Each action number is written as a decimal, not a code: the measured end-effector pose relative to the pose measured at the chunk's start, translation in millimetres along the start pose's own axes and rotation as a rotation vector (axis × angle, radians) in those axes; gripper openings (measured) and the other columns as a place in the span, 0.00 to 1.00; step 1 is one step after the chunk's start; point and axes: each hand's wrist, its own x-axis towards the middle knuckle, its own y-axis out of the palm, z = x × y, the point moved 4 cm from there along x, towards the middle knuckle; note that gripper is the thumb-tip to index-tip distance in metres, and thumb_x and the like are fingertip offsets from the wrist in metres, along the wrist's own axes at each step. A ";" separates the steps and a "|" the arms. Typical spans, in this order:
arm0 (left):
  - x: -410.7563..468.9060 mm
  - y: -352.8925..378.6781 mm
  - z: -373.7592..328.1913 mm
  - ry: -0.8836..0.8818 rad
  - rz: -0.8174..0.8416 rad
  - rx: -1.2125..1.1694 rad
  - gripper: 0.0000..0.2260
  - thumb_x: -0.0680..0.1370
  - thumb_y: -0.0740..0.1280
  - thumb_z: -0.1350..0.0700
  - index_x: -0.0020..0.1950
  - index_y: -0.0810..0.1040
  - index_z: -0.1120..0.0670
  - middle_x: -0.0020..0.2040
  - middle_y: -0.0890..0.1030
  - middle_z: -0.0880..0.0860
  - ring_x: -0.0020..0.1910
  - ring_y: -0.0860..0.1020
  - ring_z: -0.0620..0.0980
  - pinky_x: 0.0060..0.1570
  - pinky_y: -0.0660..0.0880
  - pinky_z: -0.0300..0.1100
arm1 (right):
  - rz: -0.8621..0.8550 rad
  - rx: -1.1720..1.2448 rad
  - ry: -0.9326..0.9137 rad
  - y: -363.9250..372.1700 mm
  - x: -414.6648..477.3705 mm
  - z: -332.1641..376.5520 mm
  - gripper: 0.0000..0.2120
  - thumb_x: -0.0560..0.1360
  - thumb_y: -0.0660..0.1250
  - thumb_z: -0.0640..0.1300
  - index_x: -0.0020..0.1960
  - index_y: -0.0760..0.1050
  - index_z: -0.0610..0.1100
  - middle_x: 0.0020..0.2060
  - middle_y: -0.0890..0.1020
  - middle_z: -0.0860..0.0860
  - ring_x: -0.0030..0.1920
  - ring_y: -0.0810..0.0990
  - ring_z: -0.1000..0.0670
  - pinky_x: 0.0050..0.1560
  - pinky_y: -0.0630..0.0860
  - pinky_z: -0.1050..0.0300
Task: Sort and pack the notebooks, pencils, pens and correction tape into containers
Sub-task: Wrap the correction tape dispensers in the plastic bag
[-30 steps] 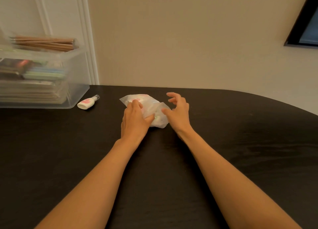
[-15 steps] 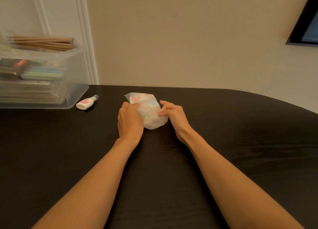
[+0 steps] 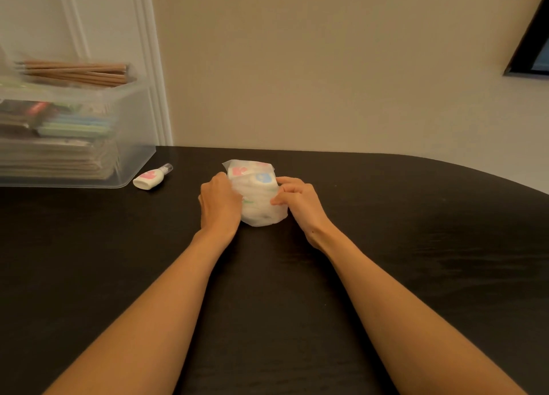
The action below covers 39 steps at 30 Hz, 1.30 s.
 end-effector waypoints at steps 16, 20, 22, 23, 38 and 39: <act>10.3 7.9 -0.8 0.052 0.027 0.042 0.07 0.78 0.61 0.63 0.55 0.73 0.60 0.54 0.75 0.59 0.52 0.73 0.56 0.40 0.67 0.43 | -0.127 -0.195 -0.013 -3.4 8.7 -5.6 0.11 0.72 0.67 0.35 0.32 0.71 0.44 0.53 0.69 0.50 0.51 0.70 0.54 0.49 0.67 0.62; 15.8 12.2 -2.1 0.122 0.029 0.042 0.07 0.77 0.59 0.66 0.47 0.75 0.60 0.49 0.76 0.58 0.43 0.68 0.50 0.32 0.63 0.39 | -0.097 -0.198 -0.020 -1.4 9.5 -5.3 0.11 0.71 0.66 0.34 0.31 0.70 0.42 0.51 0.70 0.50 0.46 0.70 0.56 0.43 0.68 0.67; 15.0 12.2 -3.4 0.148 0.023 0.029 0.09 0.77 0.57 0.67 0.48 0.77 0.60 0.48 0.75 0.57 0.44 0.67 0.50 0.37 0.65 0.41 | -0.073 -0.177 0.008 -0.8 10.0 -4.6 0.10 0.71 0.65 0.33 0.32 0.71 0.39 0.53 0.72 0.49 0.46 0.71 0.57 0.42 0.66 0.69; 14.9 12.2 -3.8 0.156 0.020 0.031 0.11 0.77 0.56 0.68 0.49 0.77 0.60 0.47 0.74 0.56 0.44 0.67 0.50 0.38 0.65 0.42 | -0.069 -0.170 0.014 -1.4 9.7 -3.4 0.09 0.71 0.65 0.33 0.32 0.71 0.38 0.54 0.73 0.48 0.47 0.71 0.56 0.42 0.66 0.69; 30.2 -49.1 30.1 0.306 0.015 -0.102 0.12 0.79 0.58 0.52 0.41 0.78 0.53 0.41 0.73 0.52 0.42 0.73 0.52 0.45 0.71 0.50 | -0.088 0.110 0.115 36.8 34.2 -7.5 0.10 0.72 0.64 0.33 0.39 0.78 0.45 0.66 0.73 0.48 0.64 0.71 0.47 0.65 0.69 0.52; 35.7 -55.8 39.6 0.277 -0.042 -0.085 0.17 0.80 0.56 0.50 0.34 0.74 0.54 0.39 0.72 0.53 0.43 0.71 0.52 0.44 0.68 0.49 | -0.107 0.101 0.118 42.2 37.0 -7.2 0.10 0.72 0.64 0.33 0.45 0.80 0.45 0.66 0.73 0.47 0.63 0.71 0.48 0.65 0.70 0.52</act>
